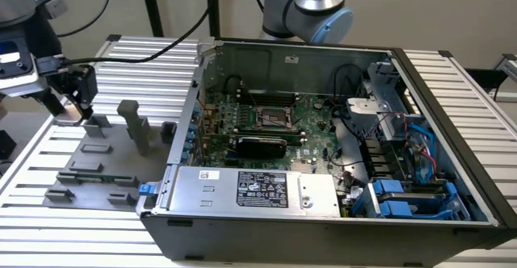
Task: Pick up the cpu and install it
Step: 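Pick up the cpu and move it towards the insertion slot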
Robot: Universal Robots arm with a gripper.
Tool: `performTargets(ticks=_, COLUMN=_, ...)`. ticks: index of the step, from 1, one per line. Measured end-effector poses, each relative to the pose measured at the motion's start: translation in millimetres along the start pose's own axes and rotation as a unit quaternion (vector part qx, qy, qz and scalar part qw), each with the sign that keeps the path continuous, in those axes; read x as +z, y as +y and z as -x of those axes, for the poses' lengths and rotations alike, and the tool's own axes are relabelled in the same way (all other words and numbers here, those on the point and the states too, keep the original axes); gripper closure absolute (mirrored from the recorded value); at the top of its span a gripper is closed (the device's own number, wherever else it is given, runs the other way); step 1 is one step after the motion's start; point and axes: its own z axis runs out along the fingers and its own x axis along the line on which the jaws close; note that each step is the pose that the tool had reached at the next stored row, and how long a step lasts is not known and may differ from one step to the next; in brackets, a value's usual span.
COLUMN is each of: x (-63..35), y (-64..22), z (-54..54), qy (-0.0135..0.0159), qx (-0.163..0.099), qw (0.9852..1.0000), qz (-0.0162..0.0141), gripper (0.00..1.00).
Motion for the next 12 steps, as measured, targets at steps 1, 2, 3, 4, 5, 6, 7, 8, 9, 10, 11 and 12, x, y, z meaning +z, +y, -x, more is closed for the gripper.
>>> performTargets(ticks=1, x=-4.5, y=0.4, z=3.7, qy=0.0001, qx=0.000, qw=1.0000, qz=0.0000, gripper=0.45)
performTargets(ticks=2, x=-8.9, y=0.8, z=7.6, qy=0.0001, qx=0.000, qw=1.0000, qz=-0.0001, gripper=0.45)
performTargets(ticks=3, x=-13.3, y=1.2, z=11.9, qy=0.0000, qx=0.000, qw=1.0000, qz=0.0000, gripper=0.45)
performTargets(ticks=4, x=-17.8, y=1.7, z=16.4, qy=0.0001, qx=0.000, qw=1.0000, qz=0.0000, gripper=0.45)
performTargets(ticks=5, x=-22.1, y=2.1, z=20.9, qy=0.0002, qx=0.000, qw=1.0000, qz=0.0000, gripper=0.45)
performTargets(ticks=6, x=-26.9, y=2.5, z=25.8, qy=0.0003, qx=0.000, qw=1.0000, qz=-0.0001, gripper=0.45)
performTargets(ticks=7, x=-31.3, y=3.0, z=30.3, qy=0.0004, qx=0.000, qw=1.0000, qz=0.0000, gripper=0.45)
performTargets(ticks=8, x=-35.7, y=3.4, z=35.0, qy=0.0004, qx=0.000, qw=1.0000, qz=-0.0001, gripper=0.45)
performTargets(ticks=9, x=-39.7, y=4.0, z=39.5, qy=0.0004, qx=0.000, qw=1.0000, qz=0.0000, gripper=0.45)
performTargets(ticks=10, x=-43.5, y=4.4, z=44.0, qy=0.0004, qx=0.000, qw=1.0000, qz=0.0000, gripper=0.45)
performTargets(ticks=11, x=-47.0, y=4.9, z=48.6, qy=0.0004, qx=0.000, qw=1.0000, qz=0.0000, gripper=0.45)
performTargets(ticks=12, x=-50.3, y=5.3, z=53.1, qy=0.0005, qx=0.000, qw=1.0000, qz=0.0000, gripper=0.45)
